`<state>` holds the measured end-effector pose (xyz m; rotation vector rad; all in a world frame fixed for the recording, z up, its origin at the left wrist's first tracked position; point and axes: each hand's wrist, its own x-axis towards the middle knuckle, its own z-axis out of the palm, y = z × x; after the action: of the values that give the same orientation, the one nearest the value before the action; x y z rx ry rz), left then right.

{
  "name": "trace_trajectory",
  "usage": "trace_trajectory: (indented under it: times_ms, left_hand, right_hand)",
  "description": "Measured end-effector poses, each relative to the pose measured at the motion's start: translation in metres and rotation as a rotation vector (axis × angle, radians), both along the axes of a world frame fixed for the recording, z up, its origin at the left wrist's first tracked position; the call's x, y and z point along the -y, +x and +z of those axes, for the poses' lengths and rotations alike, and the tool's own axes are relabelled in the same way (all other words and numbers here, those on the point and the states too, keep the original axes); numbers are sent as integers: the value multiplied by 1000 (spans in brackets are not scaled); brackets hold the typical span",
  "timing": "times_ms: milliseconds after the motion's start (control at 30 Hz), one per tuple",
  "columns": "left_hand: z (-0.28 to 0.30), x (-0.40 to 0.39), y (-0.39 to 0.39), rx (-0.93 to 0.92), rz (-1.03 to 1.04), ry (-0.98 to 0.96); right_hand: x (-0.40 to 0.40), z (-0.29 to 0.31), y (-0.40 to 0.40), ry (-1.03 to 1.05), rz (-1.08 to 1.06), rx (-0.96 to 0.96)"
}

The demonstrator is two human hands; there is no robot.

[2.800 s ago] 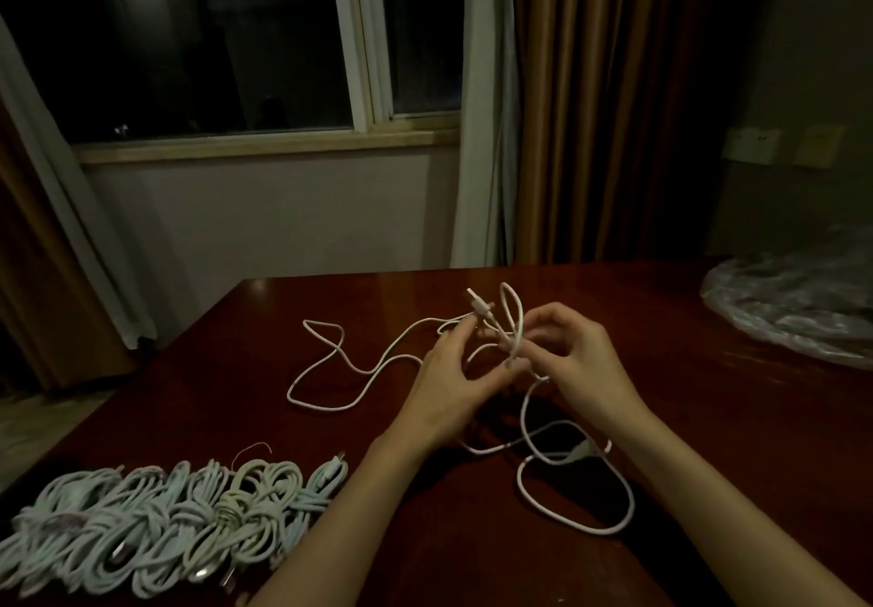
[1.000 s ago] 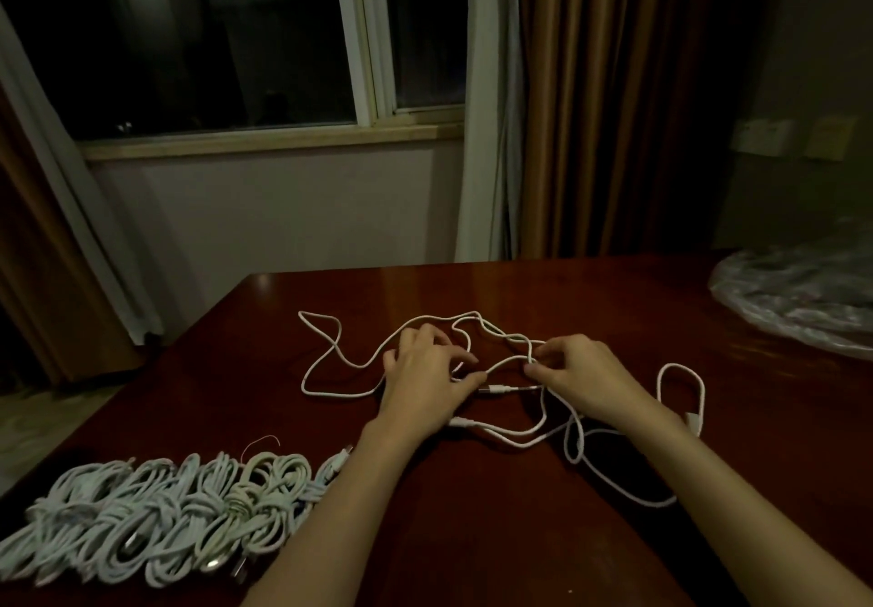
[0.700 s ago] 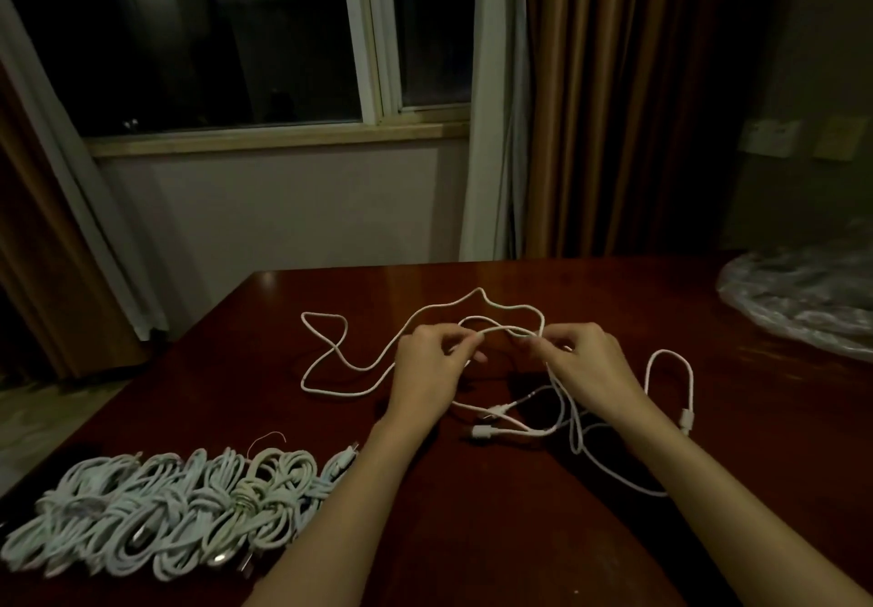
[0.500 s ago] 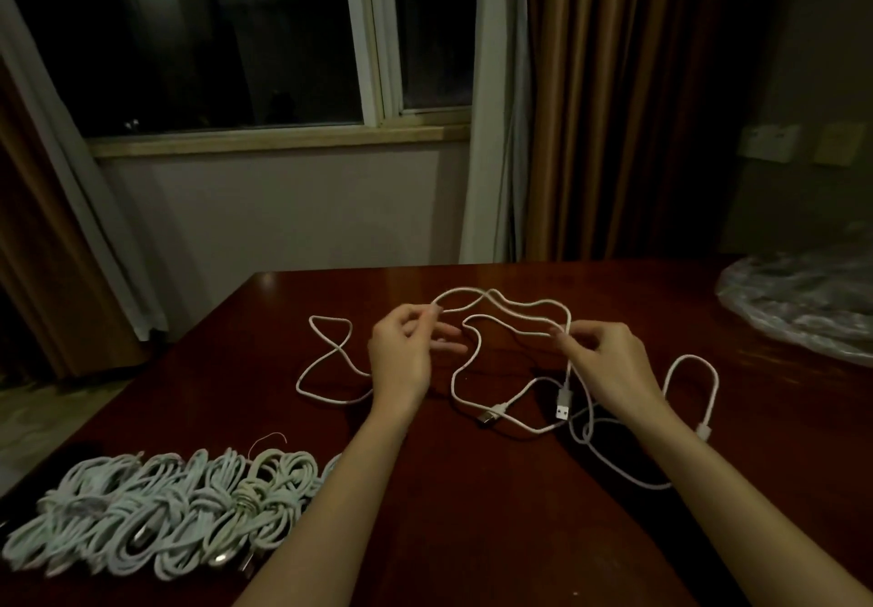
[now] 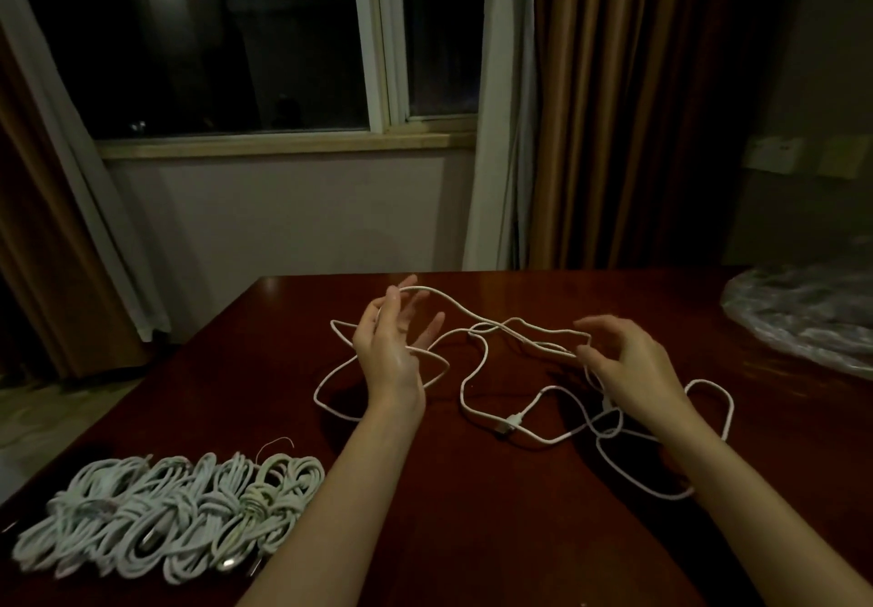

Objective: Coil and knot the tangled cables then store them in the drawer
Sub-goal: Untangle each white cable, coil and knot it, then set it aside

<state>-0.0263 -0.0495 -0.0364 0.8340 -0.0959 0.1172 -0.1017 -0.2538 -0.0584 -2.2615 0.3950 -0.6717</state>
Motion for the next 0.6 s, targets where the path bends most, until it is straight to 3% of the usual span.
trace_trajectory:
  times_ms: [200, 333, 467, 600]
  left_hand:
    - [8, -6, 2, -111, -213, -355]
    - [8, -10, 8, -158, -130, -488]
    - [2, -23, 22, -71, 7, -183]
    - [-6, -14, 18, 134, 31, 354]
  right_hand:
    - [0, -2, 1, -20, 20, 2]
    - [1, -2, -2, 0, 32, 77]
    - [11, -1, -8, 95, 31, 104]
    - [7, 3, -9, 119, 103, 179]
